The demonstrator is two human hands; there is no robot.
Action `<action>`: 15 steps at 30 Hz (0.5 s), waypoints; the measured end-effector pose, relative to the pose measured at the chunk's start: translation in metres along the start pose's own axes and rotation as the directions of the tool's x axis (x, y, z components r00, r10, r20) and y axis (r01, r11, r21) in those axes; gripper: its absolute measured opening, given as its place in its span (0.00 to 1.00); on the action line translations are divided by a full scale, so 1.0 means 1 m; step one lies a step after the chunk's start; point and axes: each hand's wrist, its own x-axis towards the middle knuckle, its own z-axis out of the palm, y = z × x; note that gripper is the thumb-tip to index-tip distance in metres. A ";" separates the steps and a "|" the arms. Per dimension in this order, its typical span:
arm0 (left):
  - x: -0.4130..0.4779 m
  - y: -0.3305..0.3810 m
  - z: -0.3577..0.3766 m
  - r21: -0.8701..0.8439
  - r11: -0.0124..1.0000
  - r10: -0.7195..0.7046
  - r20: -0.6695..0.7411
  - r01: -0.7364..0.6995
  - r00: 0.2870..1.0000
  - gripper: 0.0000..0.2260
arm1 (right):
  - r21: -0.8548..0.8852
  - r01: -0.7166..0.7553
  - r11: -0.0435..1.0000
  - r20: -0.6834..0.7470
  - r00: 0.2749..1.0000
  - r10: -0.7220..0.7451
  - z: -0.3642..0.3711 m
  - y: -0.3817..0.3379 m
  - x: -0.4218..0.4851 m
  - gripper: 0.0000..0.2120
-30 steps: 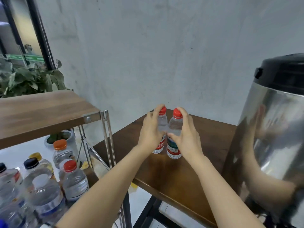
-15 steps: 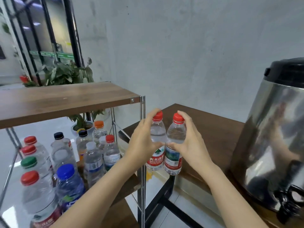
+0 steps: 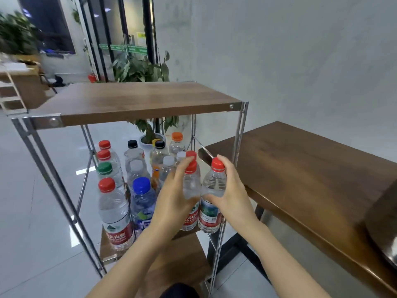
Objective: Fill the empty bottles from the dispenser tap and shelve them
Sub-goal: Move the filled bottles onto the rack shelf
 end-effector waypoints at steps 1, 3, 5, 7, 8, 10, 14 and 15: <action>-0.002 -0.006 0.003 0.013 1.000 -0.022 -0.012 0.022 1.000 0.42 | 0.003 -0.007 1.000 0.007 1.000 0.007 0.008 0.005 0.002 0.46; -0.004 -0.017 0.011 0.033 0.998 -0.059 -0.029 0.060 0.998 0.42 | 0.005 -0.013 1.000 0.020 1.000 0.013 0.022 0.015 0.005 0.45; -0.004 -0.029 0.019 0.025 0.995 -0.100 -0.031 0.100 0.995 0.39 | 0.015 -0.025 1.000 0.031 0.999 0.024 0.033 0.023 0.009 0.44; -0.004 -0.037 0.025 -0.006 0.988 -0.155 -0.031 0.155 0.987 0.37 | 0.027 -0.041 0.999 0.038 0.998 0.040 0.043 0.030 0.014 0.43; -0.005 -0.041 0.027 -0.019 0.983 -0.184 -0.035 0.183 0.982 0.37 | 0.029 -0.048 0.998 0.043 0.998 0.047 0.047 0.033 0.016 0.43; -0.003 -0.047 0.030 -0.042 0.973 -0.227 -0.051 0.225 0.973 0.36 | 0.038 -0.041 0.998 0.051 0.998 0.039 0.054 0.036 0.022 0.41; 0.004 -0.060 0.032 -0.104 0.953 -0.291 -0.066 0.284 0.954 0.35 | 0.067 -0.013 0.998 0.053 0.999 0.009 0.060 0.041 0.033 0.41; 0.005 -0.062 0.032 -0.101 0.951 -0.300 -0.071 0.292 0.951 0.35 | 0.061 -0.018 0.998 0.050 0.999 0.015 0.062 0.043 0.035 0.41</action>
